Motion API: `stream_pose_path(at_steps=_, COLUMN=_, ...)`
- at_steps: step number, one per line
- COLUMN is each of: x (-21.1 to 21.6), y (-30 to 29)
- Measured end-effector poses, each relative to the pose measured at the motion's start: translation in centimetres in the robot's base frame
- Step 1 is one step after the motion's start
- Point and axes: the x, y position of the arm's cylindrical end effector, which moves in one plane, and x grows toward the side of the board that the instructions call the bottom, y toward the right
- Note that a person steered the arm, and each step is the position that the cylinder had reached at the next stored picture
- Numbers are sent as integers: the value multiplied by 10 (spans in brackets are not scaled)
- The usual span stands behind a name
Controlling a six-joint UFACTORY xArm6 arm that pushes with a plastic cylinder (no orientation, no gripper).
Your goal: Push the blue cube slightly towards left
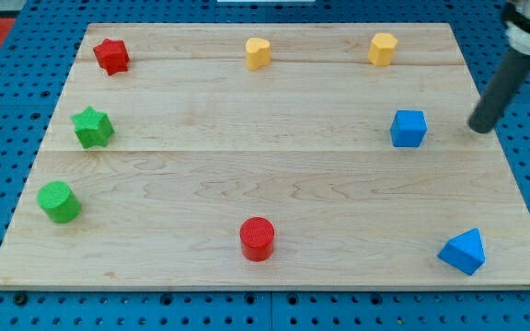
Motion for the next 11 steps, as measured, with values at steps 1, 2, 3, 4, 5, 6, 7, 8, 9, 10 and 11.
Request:
stream_pose_path(at_steps=1, x=-7, y=-59)
stream_pose_path(at_steps=2, x=18, y=-92)
stream_pose_path(at_steps=3, x=35, y=-78)
stream_pose_path(at_steps=4, x=64, y=-167)
stream_pose_path(at_steps=5, x=36, y=-221)
stream_pose_path(at_steps=6, x=24, y=-247)
stream_pose_path(at_steps=7, x=31, y=-193)
stream_pose_path(at_steps=8, x=70, y=-188)
stream_pose_path(at_steps=9, x=77, y=-144)
stream_pose_path(at_steps=10, x=32, y=-79)
stream_pose_path(at_steps=11, x=18, y=-142)
